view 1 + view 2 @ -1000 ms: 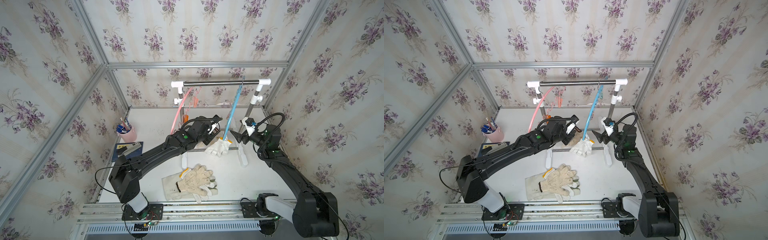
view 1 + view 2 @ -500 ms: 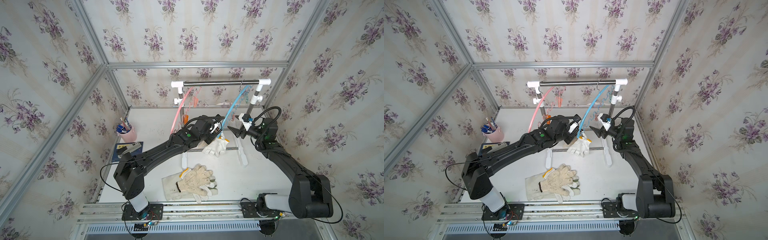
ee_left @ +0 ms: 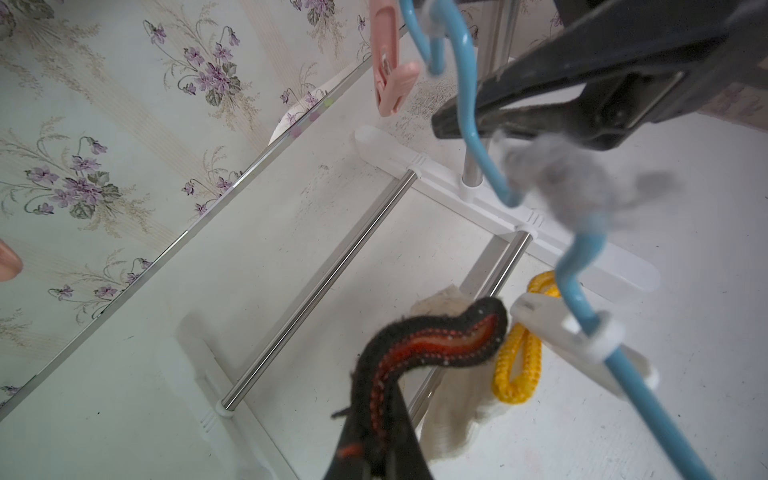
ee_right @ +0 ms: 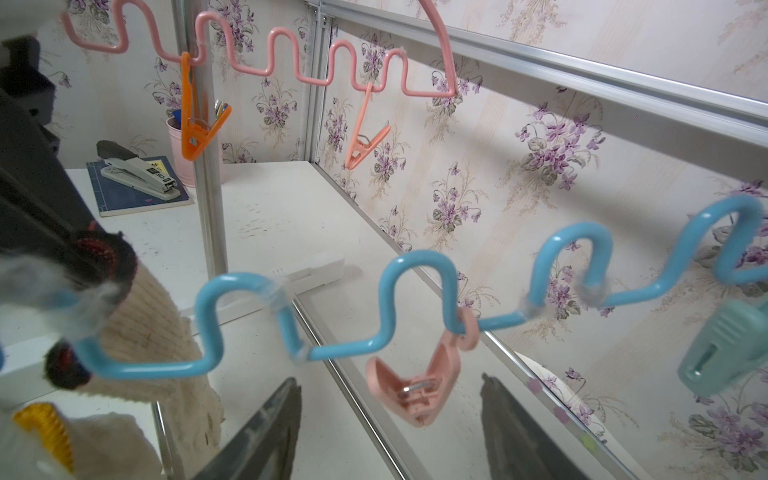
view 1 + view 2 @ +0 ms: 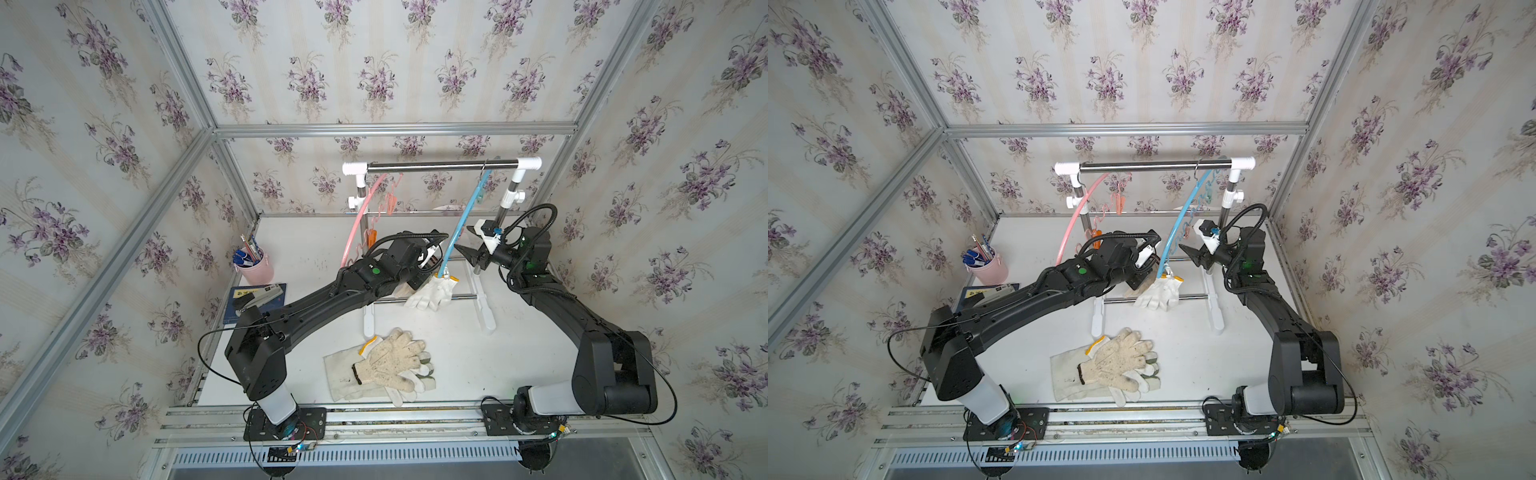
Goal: Clip the gloves onto a hanger to dry
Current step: Open the clamp at the hanger.
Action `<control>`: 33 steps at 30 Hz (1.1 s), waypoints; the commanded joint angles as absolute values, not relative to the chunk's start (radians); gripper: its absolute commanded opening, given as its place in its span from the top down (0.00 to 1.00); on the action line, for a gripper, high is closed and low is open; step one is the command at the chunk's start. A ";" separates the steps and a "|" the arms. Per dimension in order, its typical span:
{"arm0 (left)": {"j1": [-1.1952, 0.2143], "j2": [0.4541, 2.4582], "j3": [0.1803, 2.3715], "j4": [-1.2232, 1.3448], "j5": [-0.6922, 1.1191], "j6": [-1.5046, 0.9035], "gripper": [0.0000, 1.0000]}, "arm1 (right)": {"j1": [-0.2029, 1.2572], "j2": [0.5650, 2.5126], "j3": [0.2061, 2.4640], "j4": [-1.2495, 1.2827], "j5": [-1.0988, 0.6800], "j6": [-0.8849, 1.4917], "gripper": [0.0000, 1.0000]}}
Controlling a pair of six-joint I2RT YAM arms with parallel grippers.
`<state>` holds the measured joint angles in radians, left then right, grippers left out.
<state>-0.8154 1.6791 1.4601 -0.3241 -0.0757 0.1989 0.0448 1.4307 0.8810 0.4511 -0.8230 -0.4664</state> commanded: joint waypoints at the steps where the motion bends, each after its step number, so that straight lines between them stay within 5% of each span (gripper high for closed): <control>1: -0.814 1.669 1.457 -0.327 -0.074 0.195 1.00 | 0.045 1.451 0.901 0.477 -0.844 -0.456 0.34; 33: -0.814 1.658 1.435 -0.348 -0.080 0.189 1.00 | 0.048 1.493 0.945 0.488 -0.882 -0.406 0.66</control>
